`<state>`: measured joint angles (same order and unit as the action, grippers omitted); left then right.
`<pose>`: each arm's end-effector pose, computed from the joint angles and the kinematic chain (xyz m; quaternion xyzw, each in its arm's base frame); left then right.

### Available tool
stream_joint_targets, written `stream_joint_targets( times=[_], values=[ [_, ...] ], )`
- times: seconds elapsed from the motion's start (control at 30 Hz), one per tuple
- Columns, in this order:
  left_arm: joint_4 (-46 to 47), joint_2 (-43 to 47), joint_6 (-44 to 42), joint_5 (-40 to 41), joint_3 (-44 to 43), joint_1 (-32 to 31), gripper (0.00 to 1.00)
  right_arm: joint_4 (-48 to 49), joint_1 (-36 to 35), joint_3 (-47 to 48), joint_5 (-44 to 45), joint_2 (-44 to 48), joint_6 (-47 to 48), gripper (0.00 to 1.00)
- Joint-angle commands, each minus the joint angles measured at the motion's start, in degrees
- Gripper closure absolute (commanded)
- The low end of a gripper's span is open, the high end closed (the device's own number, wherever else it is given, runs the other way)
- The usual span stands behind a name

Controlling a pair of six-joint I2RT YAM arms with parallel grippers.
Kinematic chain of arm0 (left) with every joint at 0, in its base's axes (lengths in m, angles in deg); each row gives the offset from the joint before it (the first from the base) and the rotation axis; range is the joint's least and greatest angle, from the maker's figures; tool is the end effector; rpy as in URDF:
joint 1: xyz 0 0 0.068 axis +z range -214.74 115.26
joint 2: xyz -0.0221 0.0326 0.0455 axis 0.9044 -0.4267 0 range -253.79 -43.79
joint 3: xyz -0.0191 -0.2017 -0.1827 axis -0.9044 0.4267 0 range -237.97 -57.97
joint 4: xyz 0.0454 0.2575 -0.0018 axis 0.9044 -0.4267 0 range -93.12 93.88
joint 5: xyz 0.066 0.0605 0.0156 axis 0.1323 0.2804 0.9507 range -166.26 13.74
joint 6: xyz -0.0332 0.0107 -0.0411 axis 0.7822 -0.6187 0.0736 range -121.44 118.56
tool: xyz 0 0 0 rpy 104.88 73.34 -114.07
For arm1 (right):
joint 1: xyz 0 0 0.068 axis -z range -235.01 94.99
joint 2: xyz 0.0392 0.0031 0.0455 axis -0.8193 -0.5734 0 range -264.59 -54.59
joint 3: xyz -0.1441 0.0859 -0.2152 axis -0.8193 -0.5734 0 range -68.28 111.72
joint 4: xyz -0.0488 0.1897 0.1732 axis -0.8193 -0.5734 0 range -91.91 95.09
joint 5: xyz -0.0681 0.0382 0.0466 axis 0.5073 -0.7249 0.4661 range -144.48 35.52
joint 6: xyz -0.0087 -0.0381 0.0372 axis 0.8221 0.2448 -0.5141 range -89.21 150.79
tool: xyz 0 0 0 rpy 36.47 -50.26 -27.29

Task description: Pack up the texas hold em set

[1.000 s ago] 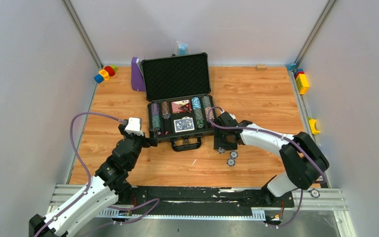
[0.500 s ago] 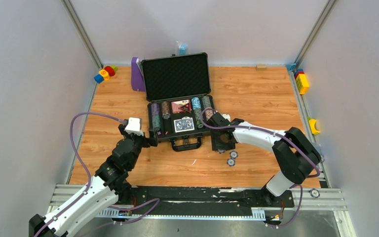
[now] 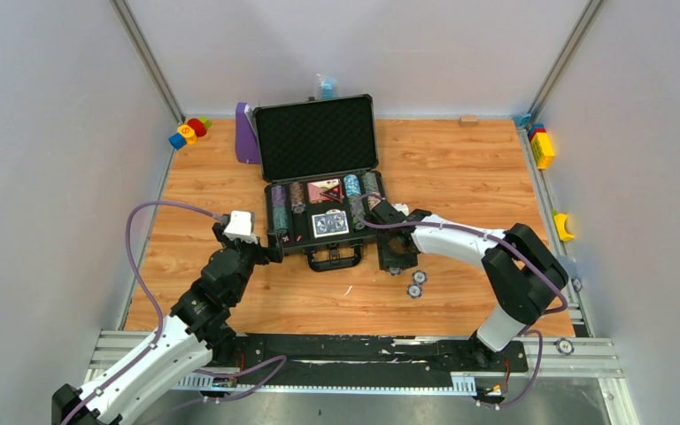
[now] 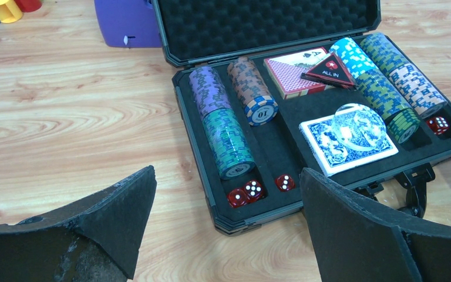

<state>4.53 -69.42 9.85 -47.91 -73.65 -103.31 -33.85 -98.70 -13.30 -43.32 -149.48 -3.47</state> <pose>0.1182 -0.0726 0.2275 0.0202 0.7554 -0.0954 0.6479 0.2144 0.1953 0.1585 -0.0720 0.9880 -0.0144 0.1360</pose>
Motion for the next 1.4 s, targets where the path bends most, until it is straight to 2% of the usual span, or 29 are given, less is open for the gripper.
stream_joint_targets(
  times=[0.0,0.37,0.93,1.13,1.2,1.27,1.37],
  values=[
    [1.2,0.49,1.01,0.31,-0.17,-0.11,0.0,0.38,0.4,-4.84,-3.02,-4.02,-0.21,0.55],
    [1.2,0.45,1.02,0.24,-0.12,-0.11,0.0,-0.24,0.67,-4.83,-2.58,-0.68,-0.36,0.76],
    [1.4,0.25,1.02,0.14,-0.11,-0.14,0.0,-5.85,0.79,-1.5,3.64,7.66,-2.82,0.77],
    [1.2,0.45,1.15,0.41,-0.08,-0.15,0.0,-6.74,2.53,-4.25,5.59,13.31,-5.33,0.76],
    [1.25,0.36,1.11,0.34,-0.08,-0.11,0.0,-6.56,3.42,-5.13,5.07,14.86,-5.35,0.74],
    [1.26,0.4,1.1,0.2,-0.05,-0.11,0.0,-6.34,4.21,-5.6,4.1,15.33,-5.01,0.66],
    [1.29,0.4,1.11,0.2,-0.15,-0.12,0.0,-3.93,5.58,-6.54,0.59,14.99,-3.59,0.42]
  ],
)
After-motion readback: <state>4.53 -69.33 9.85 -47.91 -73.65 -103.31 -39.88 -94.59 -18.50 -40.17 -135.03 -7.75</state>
